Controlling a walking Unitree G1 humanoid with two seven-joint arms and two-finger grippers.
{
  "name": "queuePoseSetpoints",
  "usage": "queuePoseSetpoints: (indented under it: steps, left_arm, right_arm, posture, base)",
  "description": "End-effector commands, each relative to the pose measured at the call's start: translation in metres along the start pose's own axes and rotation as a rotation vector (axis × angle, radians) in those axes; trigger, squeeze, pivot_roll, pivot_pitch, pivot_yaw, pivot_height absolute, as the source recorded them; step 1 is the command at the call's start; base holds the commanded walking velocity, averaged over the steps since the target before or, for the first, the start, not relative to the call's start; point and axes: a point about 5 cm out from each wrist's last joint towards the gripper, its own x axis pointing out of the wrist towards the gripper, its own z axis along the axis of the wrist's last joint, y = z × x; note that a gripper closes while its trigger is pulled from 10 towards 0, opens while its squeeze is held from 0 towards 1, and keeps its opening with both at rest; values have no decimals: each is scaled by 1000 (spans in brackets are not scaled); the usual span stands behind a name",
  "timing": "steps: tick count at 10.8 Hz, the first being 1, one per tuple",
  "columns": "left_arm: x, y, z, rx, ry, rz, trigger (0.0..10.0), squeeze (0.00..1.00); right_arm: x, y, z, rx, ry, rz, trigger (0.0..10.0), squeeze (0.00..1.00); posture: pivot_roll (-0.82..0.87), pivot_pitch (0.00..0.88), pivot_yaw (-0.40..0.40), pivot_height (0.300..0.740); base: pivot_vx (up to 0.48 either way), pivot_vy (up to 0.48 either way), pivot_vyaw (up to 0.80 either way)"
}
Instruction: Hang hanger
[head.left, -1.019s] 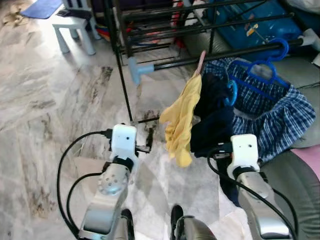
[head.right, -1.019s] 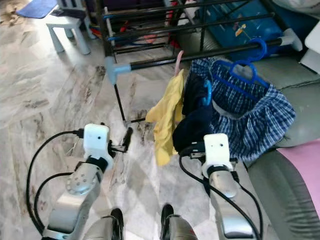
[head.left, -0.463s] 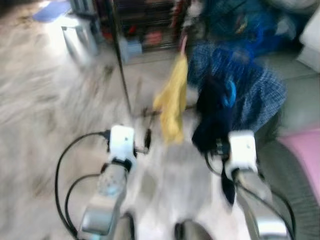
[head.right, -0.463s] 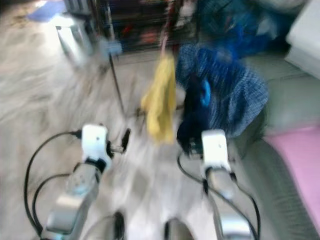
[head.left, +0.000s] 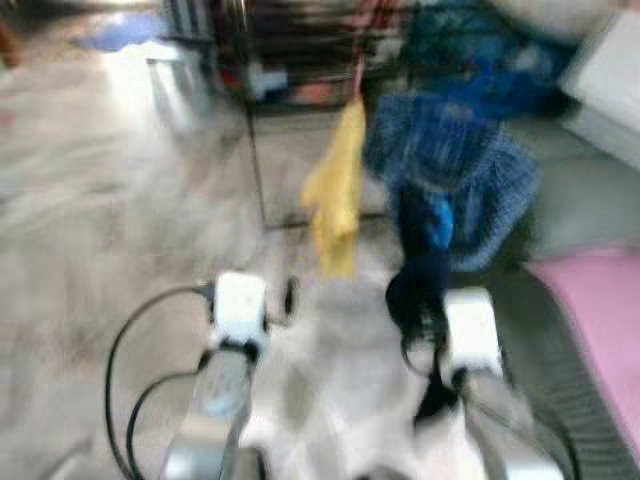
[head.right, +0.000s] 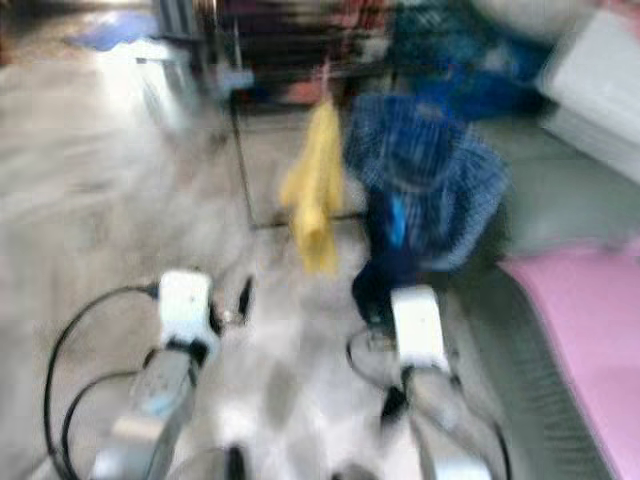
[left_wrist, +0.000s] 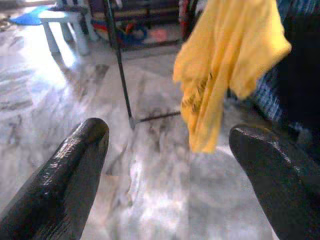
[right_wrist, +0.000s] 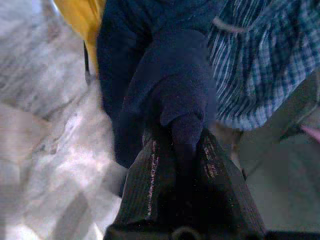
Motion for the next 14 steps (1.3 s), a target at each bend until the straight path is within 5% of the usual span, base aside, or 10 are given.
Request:
queuePoseSetpoints:
  steps: [1,4,5,8,10,11,12,13,14]
  left_arm:
    - [7,-7,10,-4,-49,0,10000,0]
    - [18,5,18,74,-134,21,10000,0]
    - [17,30,19,60,-112,127,10000,0]
    - [22,29,19,143,-156,102,10000,0]
    - [23,28,20,146,-173,127,10000,0]
    - [15,28,13,153,-156,131,10000,0]
    - [8,30,13,156,-152,138,10000,0]
    - [-8,36,10,160,-133,159,10000,0]
    - [-18,39,8,150,-115,170,10000,0]
  right_arm:
    - [5,-3,16,-6,-69,6,10000,0]
    - [23,0,29,-50,-137,106,10000,0]
    - [32,5,24,-40,-98,146,10000,0]
    - [30,25,22,-172,-86,310,10000,0]
    - [27,29,30,-158,-136,375,10000,0]
    - [27,36,26,-63,-94,411,10000,0]
    - [27,37,31,-2,-108,406,10000,0]
    - [29,26,40,-45,-176,296,10000,0]
    - [28,8,30,34,-135,114,10000,0]
  posture:
    - [-45,106,-56,740]
    - [20,18,-88,740]
    - [63,26,-51,740]
    - [78,0,-61,740]
    - [76,0,-38,740]
    - [77,33,-32,740]
    - [79,59,-38,740]
    - [82,100,-52,740]
    - [90,125,-55,740]
  base:
    - [0,0,0]
    - [0,0,0]
    - [0,0,0]
    - [0,0,0]
    - [0,0,0]
    - [0,0,0]
    - [0,0,0]
    - [0,0,0]
    - [0,0,0]
